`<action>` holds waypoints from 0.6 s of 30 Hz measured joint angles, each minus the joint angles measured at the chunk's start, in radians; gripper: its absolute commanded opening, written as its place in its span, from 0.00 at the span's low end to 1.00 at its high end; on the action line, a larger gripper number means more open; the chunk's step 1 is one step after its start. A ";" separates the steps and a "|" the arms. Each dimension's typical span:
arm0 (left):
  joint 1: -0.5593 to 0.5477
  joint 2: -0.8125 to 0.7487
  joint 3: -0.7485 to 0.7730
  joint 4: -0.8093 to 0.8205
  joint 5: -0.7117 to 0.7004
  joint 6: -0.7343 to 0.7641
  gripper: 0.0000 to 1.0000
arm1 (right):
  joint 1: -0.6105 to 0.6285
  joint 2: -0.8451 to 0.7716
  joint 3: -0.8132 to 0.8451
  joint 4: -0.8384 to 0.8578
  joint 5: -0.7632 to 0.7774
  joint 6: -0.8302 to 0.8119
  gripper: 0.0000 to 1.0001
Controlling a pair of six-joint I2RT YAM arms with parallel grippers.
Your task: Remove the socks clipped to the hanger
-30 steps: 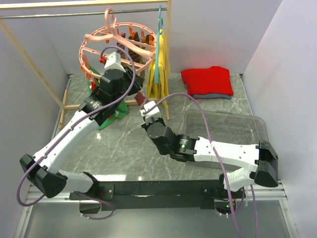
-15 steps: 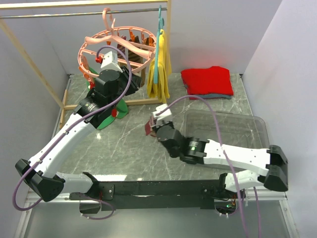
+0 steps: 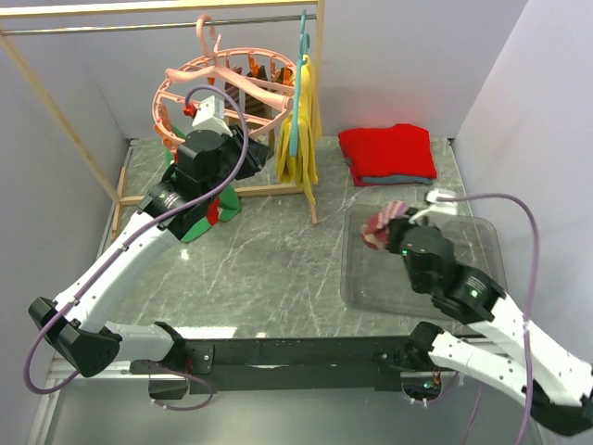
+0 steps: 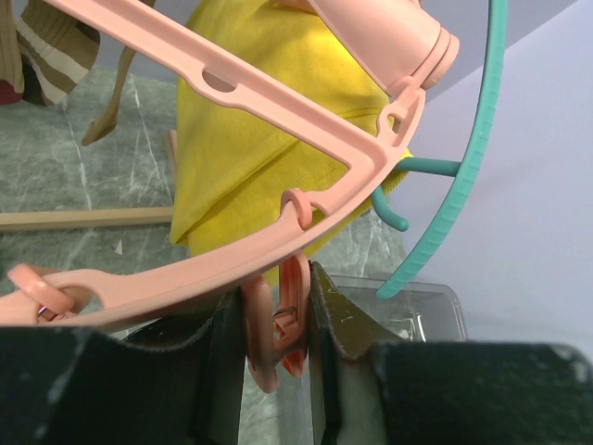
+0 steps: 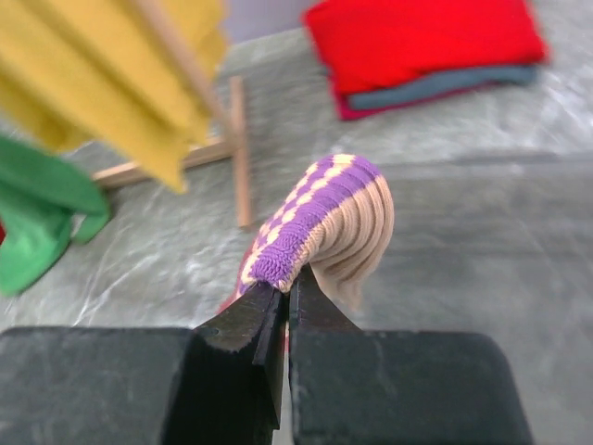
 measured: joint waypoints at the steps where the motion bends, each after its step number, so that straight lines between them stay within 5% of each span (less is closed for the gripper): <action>1: 0.000 0.000 0.000 0.000 0.004 0.001 0.01 | -0.027 -0.033 -0.012 -0.024 -0.006 0.018 0.00; 9: 0.000 0.000 -0.008 0.007 0.028 0.005 0.01 | -0.151 -0.091 -0.158 -0.140 -0.132 0.154 0.02; 12: 0.000 0.000 -0.015 0.010 0.038 0.005 0.01 | -0.159 -0.089 -0.202 -0.153 -0.201 0.207 0.22; 13: 0.000 0.000 -0.017 0.011 0.039 0.005 0.01 | -0.159 -0.084 -0.212 -0.155 -0.220 0.221 0.38; 18: 0.000 0.000 -0.022 0.015 0.048 0.005 0.01 | -0.161 -0.051 -0.215 -0.169 -0.275 0.229 0.67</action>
